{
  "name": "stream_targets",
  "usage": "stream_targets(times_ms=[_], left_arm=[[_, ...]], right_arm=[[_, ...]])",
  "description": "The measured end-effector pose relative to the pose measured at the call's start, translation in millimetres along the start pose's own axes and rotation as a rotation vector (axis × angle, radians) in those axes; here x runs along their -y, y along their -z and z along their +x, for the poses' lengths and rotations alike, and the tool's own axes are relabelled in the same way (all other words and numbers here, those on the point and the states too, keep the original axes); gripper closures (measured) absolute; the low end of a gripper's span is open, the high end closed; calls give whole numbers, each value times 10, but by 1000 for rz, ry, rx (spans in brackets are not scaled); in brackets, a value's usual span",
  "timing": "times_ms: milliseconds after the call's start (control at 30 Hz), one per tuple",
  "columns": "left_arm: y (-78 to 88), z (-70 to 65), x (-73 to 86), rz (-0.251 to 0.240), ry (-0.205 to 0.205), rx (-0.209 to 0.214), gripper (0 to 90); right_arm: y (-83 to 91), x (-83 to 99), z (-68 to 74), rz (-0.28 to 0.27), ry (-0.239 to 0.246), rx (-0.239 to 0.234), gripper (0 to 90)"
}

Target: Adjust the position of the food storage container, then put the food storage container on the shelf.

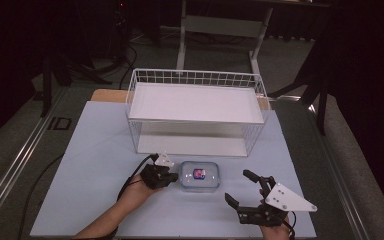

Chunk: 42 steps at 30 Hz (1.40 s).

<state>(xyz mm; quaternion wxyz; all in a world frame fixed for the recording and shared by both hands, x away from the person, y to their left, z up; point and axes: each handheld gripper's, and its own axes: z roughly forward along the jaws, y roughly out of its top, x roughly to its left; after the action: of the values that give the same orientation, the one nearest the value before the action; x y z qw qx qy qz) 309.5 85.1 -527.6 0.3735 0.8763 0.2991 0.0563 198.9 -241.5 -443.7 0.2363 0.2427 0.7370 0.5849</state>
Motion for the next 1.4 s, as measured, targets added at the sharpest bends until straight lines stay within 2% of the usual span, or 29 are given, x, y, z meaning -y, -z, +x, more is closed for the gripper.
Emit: stream_targets(times_ms=[33, 67, 100, 167, 267, 333, 367, 400, 433, 467, 533, 600, 633, 667, 700, 733, 767, 833, 867, 933, 967, 1033, 1133, 1200, 1267, 1367, 1400], left_arm=[[38, 4, 21, -10, 4, 9, 900], [66, 7, 30, -14, 12, 9, 900], [66, 7, 30, -14, 12, 9, 860], [193, 8, 69, -40, 28, 22, 785], [340, -1, 103, -84, 48, 59, 595], [424, -28, 129, -122, 67, 52, 420], [463, -41, 148, -155, 88, 65, 360], [495, -49, 166, -176, 100, 103, 308], [519, -66, 175, -182, 108, 98, 209], [541, -95, 180, -190, 97, 71, 150], [592, -141, 187, -212, 77, 58, 117], [643, -185, 174, -237, 88, 50, 43], [643, -185, 174, -237, 88, 50, 35], [654, -193, 169, -238, 85, 43, 35], [673, -206, 155, -244, 82, 38, 35], [691, -216, 133, -254, 81, 44, 35], [699, -220, 116, -254, 80, 43, 33], [712, -224, 69, -265, 87, 58, 33], [715, -223, 44, -268, 99, 62, 33], [712, -211, -9, -263, 116, 77, 33], [702, -208, -35, -256, 118, 77, 33], [677, -192, -77, -243, 129, 92, 33], [644, -167, -121, -252, 151, 92, 33], [618, -147, -153, -253, 166, 95, 33], [579, -111, -177, -249, 196, 112, 33], [504, -58, -191, -236, 241, 136, 33], [479, -40, -193, -235, 253, 137, 33]], right_arm=[[-8, 7, 5, 1, 5, -15, 143], [-15, 8, 11, 4, 15, -8, 143], [-15, 8, 11, 4, 15, -8, 143], [-35, 14, 15, 8, 15, -21, 142], [-47, 20, 40, 22, 36, -1, 136], [-50, 22, 79, 0, 41, -3, 132], [-55, 18, 93, 3, 37, -3, 132], [-63, 16, 104, 8, 37, 0, 131], [-73, 10, 117, 22, 47, 4, 131], [-78, 6, 122, 33, 60, 15, 130], [-83, 10, 118, 31, 58, 32, 139], [-83, 9, 112, 29, 63, 37, 148], [-83, 9, 112, 29, 63, 37, 148], [-86, 17, 107, 26, 28, 39, 209], [-90, 13, 98, 31, 26, 23, 206], [-98, 4, 77, 37, 18, -21, 196], [-101, -5, 71, 40, 17, -29, 202], [-111, -16, 78, 66, 49, 35, 193], [-126, -18, 76, 88, 43, 61, 178], [-151, -10, 34, 83, -26, 39, 156], [-167, -8, 12, 81, -45, 40, 147], [-189, -21, -22, 89, -25, 68, 137], [-247, -49, -79, 118, -23, 50, 133], [-293, -60, -126, 147, -63, 24, 128], [-357, -57, -171, 189, -85, 35, 126], [-477, -31, -256, 243, -163, 26, 111], [-513, -18, -292, 253, -203, 19, 111]])
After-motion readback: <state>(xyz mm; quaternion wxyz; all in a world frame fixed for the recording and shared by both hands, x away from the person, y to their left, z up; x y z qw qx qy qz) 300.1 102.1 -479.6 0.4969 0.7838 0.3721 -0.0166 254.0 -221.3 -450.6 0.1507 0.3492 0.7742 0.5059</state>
